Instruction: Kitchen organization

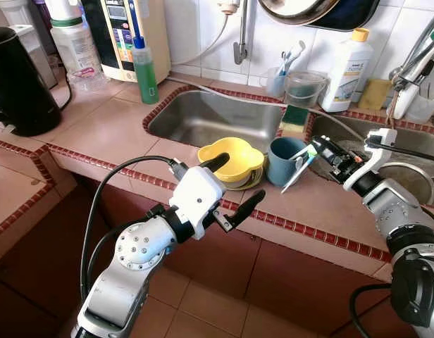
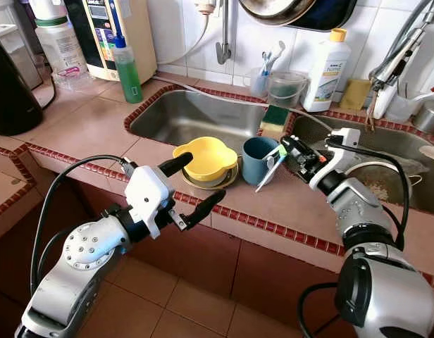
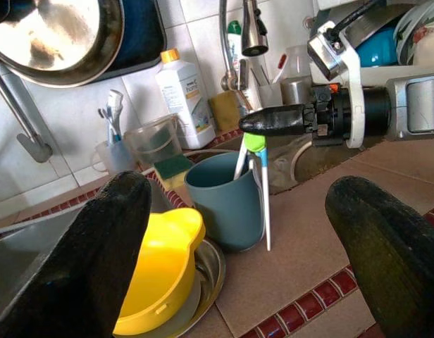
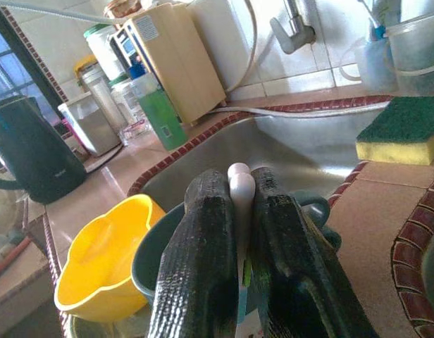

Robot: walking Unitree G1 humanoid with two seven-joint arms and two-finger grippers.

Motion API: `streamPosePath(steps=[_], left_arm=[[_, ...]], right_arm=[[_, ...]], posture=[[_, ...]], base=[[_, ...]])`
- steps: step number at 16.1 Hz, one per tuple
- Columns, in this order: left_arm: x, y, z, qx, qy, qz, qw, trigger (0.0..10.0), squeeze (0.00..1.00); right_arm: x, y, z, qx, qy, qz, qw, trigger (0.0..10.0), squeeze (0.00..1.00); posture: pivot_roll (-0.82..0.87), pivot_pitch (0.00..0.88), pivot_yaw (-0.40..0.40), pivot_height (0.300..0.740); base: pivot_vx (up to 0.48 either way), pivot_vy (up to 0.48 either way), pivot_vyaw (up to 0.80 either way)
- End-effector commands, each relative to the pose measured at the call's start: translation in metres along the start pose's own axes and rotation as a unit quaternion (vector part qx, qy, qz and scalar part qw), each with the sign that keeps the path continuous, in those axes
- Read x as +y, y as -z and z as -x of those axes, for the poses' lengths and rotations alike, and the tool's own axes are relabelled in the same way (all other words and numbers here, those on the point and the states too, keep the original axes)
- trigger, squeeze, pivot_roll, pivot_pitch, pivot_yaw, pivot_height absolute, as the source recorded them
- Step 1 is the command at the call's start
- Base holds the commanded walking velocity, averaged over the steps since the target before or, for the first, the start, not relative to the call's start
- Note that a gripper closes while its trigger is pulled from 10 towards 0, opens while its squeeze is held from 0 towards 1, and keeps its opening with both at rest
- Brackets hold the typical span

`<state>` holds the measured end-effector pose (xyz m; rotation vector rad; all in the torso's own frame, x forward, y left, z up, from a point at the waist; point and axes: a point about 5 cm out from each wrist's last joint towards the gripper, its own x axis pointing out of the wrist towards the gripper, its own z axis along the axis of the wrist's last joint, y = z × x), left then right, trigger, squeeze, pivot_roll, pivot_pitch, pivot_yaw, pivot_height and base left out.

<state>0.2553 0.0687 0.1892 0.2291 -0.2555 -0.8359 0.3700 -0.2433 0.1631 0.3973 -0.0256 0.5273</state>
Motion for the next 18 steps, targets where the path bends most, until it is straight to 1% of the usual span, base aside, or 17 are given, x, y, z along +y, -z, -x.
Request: streamPosePath(steps=[1, 2, 6, 7, 8, 10, 13, 17, 18], left_arm=[[0.001, -0.005, -0.001, -0.009, -0.004, -0.012, 1.000, 10.0, 0.00], [0.001, -0.005, -0.001, -0.009, -0.004, -0.012, 1.000, 10.0, 0.00], [0.001, -0.005, -0.002, -0.010, -0.003, -0.013, 1.000, 10.0, 0.00], [0.001, -0.005, -0.003, -0.010, -0.003, -0.013, 1.000, 10.0, 0.00], [0.001, -0.005, -0.004, -0.012, -0.001, -0.013, 1.000, 10.0, 0.00], [0.001, -0.005, -0.004, -0.013, -0.001, -0.014, 1.000, 10.0, 0.00], [0.001, -0.006, -0.005, -0.014, -0.002, -0.014, 1.000, 10.0, 0.00], [0.000, -0.006, -0.005, -0.016, -0.003, -0.013, 1.000, 10.0, 0.00], [0.001, -0.005, -0.005, -0.015, -0.005, -0.014, 1.000, 10.0, 0.00]], right_arm=[[0.003, -0.014, -0.006, -0.007, -0.013, 0.014, 1.000, 10.0, 0.00], [0.003, -0.016, -0.006, -0.010, -0.016, 0.013, 1.000, 10.0, 0.00], [0.010, -0.038, -0.012, -0.053, -0.058, -0.010, 0.997, 10.0, 0.00], [0.010, -0.039, -0.012, -0.057, -0.062, -0.013, 0.996, 10.0, 0.00], [0.014, -0.049, -0.015, -0.076, -0.077, -0.021, 0.994, 10.0, 0.00], [0.016, -0.057, -0.017, -0.091, -0.089, -0.031, 0.991, 10.0, 0.00], [0.019, -0.067, -0.018, -0.103, -0.111, -0.030, 0.988, 10.0, 0.00], [0.024, -0.079, -0.019, -0.118, -0.132, -0.019, 0.984, 10.0, 0.00], [0.028, -0.084, -0.021, -0.125, -0.141, -0.007, 0.982, 10.0, 0.00]], posture=[[-0.01, 0.027, 0.007, 0.740], [-0.01, 0.027, 0.007, 0.740], [-0.02, 0.026, 0.007, 0.740], [-0.02, 0.024, 0.008, 0.740], [-0.02, 0.023, 0.007, 0.740], [-0.02, 0.023, 0.007, 0.740], [-0.02, 0.023, 0.003, 0.740], [-0.02, 0.020, 0.001, 0.740], [-0.02, 0.016, 0.000, 0.740]], base=[[0.000, 0.000, 0.00], [0.000, 0.000, 0.00], [0.000, 0.000, 0.00], [0.000, 0.000, 0.00], [0.000, 0.000, 0.00], [0.000, 0.000, 0.00], [0.000, 0.000, 0.00], [0.000, 0.000, 0.00], [0.000, 0.000, 0.00]])
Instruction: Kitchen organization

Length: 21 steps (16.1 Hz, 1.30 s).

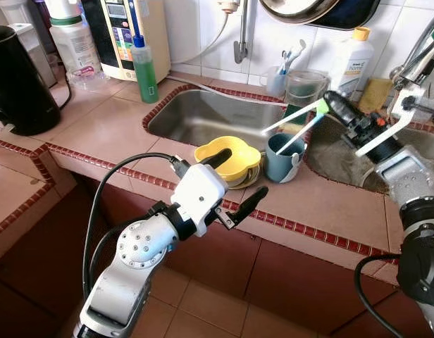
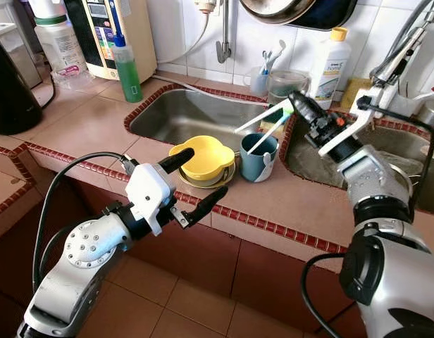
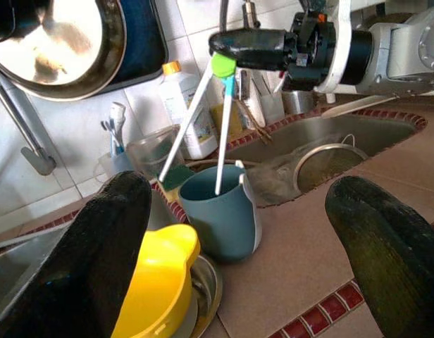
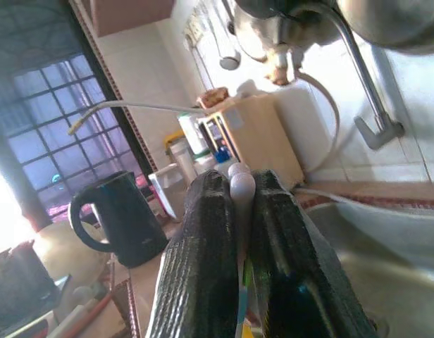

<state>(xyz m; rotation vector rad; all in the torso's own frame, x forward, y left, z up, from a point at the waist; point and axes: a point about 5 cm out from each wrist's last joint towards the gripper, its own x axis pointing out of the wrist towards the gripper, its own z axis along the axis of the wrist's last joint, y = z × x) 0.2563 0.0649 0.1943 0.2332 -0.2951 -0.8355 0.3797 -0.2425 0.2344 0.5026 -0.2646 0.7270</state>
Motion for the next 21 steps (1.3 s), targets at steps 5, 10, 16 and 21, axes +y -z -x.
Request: streamPosePath(steps=[5, 10, 16, 21], left_arm=[[0.048, 0.007, 0.003, 0.028, -0.101, -0.040, 0.994, 10.0, 0.00], [0.095, -0.003, 0.009, 0.016, -0.201, -0.084, 0.976, 10.0, 0.00], [0.119, 0.003, 0.006, 0.020, -0.231, -0.051, 0.972, 10.0, 0.00], [0.123, 0.017, 0.004, 0.039, -0.247, -0.002, 0.968, 10.0, 0.00]], right_arm=[[0.030, -0.027, -0.037, -0.070, -0.004, 0.156, 0.985, 10.0, 0.00], [0.074, -0.029, -0.056, -0.153, -0.018, 0.194, 0.969, 10.0, 0.00], [0.086, 0.016, -0.049, -0.129, 0.123, 0.247, 0.952, 10.0, 0.00], [0.102, 0.036, -0.051, -0.115, 0.120, 0.245, 0.955, 10.0, 0.00]], posture=[[-0.02, 0.000, -0.006, 0.740], [-0.02, 0.000, -0.007, 0.740], [-0.03, 0.000, 0.002, 0.740], [-0.03, 0.000, 0.004, 0.740]], base=[[0.000, 0.000, 0.00], [0.000, 0.000, 0.00], [0.000, 0.000, 0.00], [0.000, 0.128, 0.00]])
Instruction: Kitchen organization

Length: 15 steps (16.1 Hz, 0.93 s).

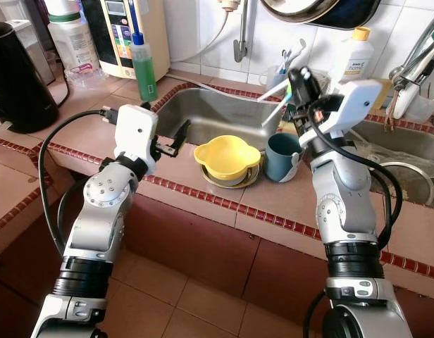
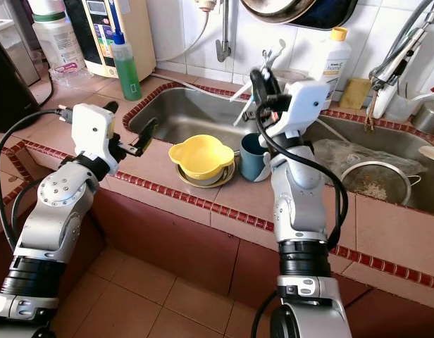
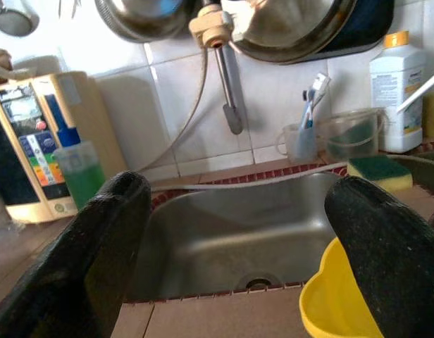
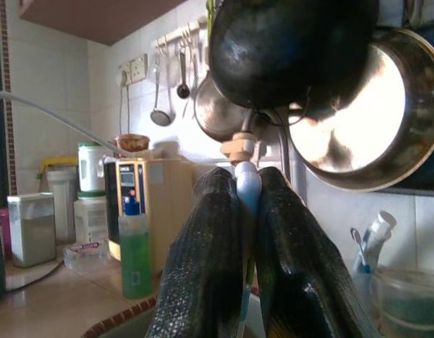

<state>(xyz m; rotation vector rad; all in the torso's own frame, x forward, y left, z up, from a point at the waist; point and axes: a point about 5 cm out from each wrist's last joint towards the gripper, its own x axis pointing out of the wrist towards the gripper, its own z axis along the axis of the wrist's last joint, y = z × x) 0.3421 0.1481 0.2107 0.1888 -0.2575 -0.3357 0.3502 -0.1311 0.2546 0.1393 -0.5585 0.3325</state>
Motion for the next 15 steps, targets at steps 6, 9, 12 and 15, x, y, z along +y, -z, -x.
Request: streamPosePath(steps=[6, 9, 12, 15], left_arm=[[-0.0024, 0.0004, 0.0002, 0.001, -0.005, 0.016, 1.000, 10.0, 0.00], [-0.0008, 0.0000, 0.0003, 0.000, -0.006, 0.013, 1.000, 10.0, 0.00], [-0.0030, -0.0013, -0.0004, -0.002, 0.006, 0.004, 1.000, 10.0, 0.00], [-0.0069, -0.0009, -0.0002, -0.001, 0.026, -0.002, 1.000, 10.0, 0.00]], right_arm=[[0.0121, -0.0009, 0.0010, 0.001, -0.012, 0.003, 1.000, 10.0, 0.00], [0.0128, -0.0002, 0.0006, 0.003, -0.011, 0.005, 1.000, 10.0, 0.00], [0.0125, 0.0010, 0.0011, 0.006, -0.007, 0.009, 1.000, 10.0, 0.00], [0.0110, 0.0031, 0.0032, 0.011, -0.001, 0.021, 1.000, 10.0, 0.00]], posture=[[-0.02, 0.000, -0.004, 0.740], [-0.02, 0.000, -0.004, 0.740], [-0.02, 0.000, -0.004, 0.740], [-0.03, 0.000, -0.002, 0.740]], base=[[0.000, 0.450, 0.00], [0.000, 0.256, 0.00], [0.000, 0.000, 0.00], [0.000, 0.000, 0.00]])
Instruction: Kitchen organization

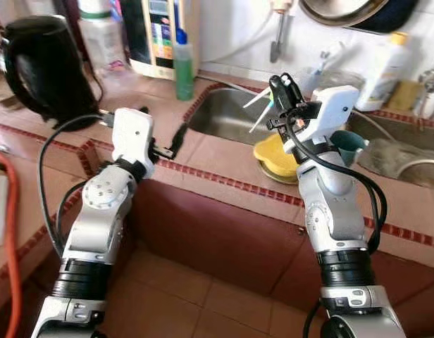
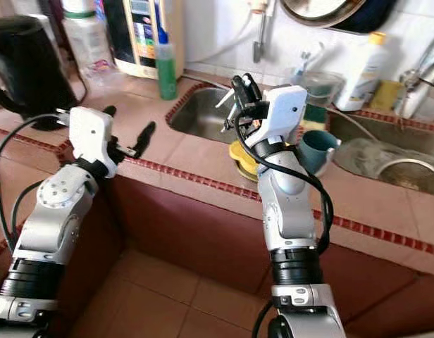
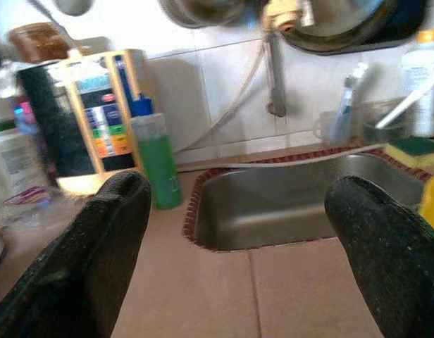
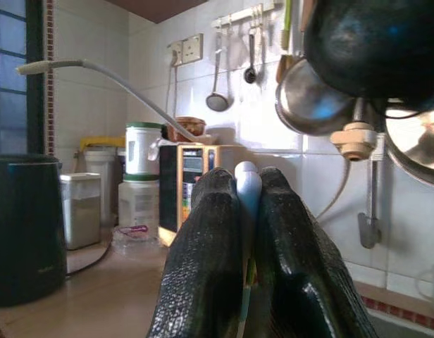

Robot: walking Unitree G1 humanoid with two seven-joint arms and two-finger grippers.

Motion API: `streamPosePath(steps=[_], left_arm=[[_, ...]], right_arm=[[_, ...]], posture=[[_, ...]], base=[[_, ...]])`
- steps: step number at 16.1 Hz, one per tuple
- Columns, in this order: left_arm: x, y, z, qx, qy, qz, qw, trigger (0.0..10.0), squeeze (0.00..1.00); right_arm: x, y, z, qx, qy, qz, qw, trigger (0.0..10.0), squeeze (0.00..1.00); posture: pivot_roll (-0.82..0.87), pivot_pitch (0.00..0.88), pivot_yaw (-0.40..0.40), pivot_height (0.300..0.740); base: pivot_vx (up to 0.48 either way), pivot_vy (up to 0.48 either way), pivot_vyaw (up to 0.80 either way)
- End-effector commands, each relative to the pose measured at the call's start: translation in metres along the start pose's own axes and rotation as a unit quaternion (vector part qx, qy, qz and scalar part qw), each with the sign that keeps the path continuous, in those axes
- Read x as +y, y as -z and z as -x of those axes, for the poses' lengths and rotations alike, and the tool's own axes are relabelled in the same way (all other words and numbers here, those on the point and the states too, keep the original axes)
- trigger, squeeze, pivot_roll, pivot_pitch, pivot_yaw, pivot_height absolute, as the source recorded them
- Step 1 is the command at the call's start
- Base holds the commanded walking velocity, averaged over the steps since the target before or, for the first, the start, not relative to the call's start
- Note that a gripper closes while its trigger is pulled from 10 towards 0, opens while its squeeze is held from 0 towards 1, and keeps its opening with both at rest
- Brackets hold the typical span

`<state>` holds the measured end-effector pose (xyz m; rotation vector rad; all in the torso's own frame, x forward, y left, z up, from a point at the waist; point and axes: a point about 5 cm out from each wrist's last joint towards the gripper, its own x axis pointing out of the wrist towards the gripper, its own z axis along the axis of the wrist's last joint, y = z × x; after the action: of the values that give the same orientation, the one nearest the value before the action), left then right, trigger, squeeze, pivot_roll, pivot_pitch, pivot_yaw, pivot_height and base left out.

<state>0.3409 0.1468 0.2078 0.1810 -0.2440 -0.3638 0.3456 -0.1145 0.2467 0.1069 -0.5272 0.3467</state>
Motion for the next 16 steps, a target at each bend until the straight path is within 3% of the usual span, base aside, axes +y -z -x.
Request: streamPosePath(steps=[1, 4, 16], left_arm=[[-0.0053, -0.0035, -0.0015, -0.006, 0.018, -0.011, 1.000, 10.0, 0.00], [-0.0055, -0.0042, -0.0020, -0.006, 0.024, -0.012, 1.000, 10.0, 0.00], [-0.0050, -0.0062, -0.0042, -0.009, 0.029, -0.008, 1.000, 10.0, 0.00]], right_arm=[[-0.0071, -0.0050, 0.0007, -0.009, 0.013, 0.011, 1.000, 10.0, 0.00], [-0.0106, -0.0021, 0.0020, 0.005, 0.023, 0.018, 1.000, 10.0, 0.00], [-0.0160, -0.0008, 0.0025, 0.014, 0.041, 0.022, 0.999, 10.0, 0.00]], posture=[[-0.03, 0.000, 0.000, 0.740], [-0.03, 0.000, 0.004, 0.740], [-0.04, 0.000, 0.012, 0.740]], base=[[0.000, 0.000, 0.00], [0.000, 0.000, 0.00], [0.000, 0.000, -0.76]])
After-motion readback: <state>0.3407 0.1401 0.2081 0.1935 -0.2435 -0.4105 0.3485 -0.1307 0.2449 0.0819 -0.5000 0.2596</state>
